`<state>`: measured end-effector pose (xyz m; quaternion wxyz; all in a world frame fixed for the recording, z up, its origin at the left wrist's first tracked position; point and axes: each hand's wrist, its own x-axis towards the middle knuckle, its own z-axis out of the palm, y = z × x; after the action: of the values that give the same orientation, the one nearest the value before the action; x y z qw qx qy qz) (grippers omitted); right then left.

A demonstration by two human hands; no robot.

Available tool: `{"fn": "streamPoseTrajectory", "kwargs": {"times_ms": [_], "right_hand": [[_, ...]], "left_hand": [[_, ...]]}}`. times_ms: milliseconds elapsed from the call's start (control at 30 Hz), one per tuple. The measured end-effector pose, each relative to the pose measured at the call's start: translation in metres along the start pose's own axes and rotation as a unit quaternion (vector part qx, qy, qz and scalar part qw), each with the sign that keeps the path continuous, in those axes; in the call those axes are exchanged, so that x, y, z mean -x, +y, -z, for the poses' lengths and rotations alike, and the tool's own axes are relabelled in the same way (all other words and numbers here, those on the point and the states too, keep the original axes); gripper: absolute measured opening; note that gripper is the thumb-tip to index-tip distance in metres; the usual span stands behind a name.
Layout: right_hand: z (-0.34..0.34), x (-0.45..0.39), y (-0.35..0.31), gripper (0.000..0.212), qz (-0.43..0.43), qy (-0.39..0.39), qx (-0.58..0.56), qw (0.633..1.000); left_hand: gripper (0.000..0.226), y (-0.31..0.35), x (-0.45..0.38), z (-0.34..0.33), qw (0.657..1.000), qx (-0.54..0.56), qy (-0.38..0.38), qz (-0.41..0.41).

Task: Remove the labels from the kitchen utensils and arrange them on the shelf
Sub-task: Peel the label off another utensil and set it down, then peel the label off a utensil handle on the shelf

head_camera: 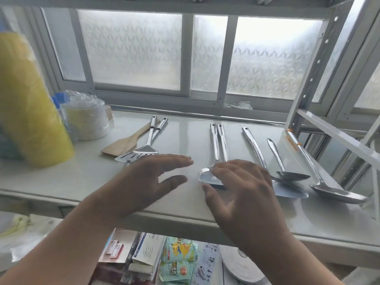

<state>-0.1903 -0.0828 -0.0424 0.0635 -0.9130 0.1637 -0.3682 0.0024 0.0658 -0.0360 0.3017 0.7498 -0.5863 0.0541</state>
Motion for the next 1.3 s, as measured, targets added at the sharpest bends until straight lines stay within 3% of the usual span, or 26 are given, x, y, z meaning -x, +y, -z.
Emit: {"fn": "streamPoseTrajectory", "kwargs": {"times_ms": [100, 200, 367, 467, 733, 967, 1067, 1300], "right_hand": [[-0.003, -0.024, -0.029, 0.033, 0.041, -0.023, -0.03, 0.998], [-0.014, -0.057, -0.062, 0.033, 0.069, -0.114, -0.039, 0.99], [-0.082, -0.098, -0.101, 0.028, 0.055, -0.266, -0.034, 0.962], [-0.114, -0.103, -0.117, 0.033, 0.045, -0.3, -0.04, 0.952], [-0.139, -0.121, -0.132, 0.048, 0.087, -0.306, -0.04, 0.947], [-0.139, -0.116, -0.122, 0.044, 0.026, -0.241, -0.154, 0.958], [-0.128, -0.109, -0.121, 0.039, 0.047, -0.201, -0.11, 0.972], [-0.107, -0.097, -0.118, 0.039, 0.103, -0.155, -0.04, 0.982]], "left_hand": [[0.042, -0.018, 0.012, 0.029, 0.998, -0.01, 0.051, 0.023], [0.04, -0.044, 0.022, 0.052, 0.992, -0.051, 0.085, 0.074], [0.05, -0.073, 0.033, 0.056, 0.986, -0.069, -0.026, 0.151], [0.046, -0.082, 0.037, 0.053, 0.981, -0.044, -0.034, 0.184], [0.028, -0.095, 0.045, 0.051, 0.96, -0.076, 0.051, 0.265], [0.044, -0.091, 0.045, 0.049, 0.937, -0.129, 0.059, 0.32], [0.056, -0.092, 0.045, 0.049, 0.931, -0.133, 0.068, 0.332], [0.05, -0.088, 0.045, 0.049, 0.93, -0.178, 0.06, 0.317]]}}
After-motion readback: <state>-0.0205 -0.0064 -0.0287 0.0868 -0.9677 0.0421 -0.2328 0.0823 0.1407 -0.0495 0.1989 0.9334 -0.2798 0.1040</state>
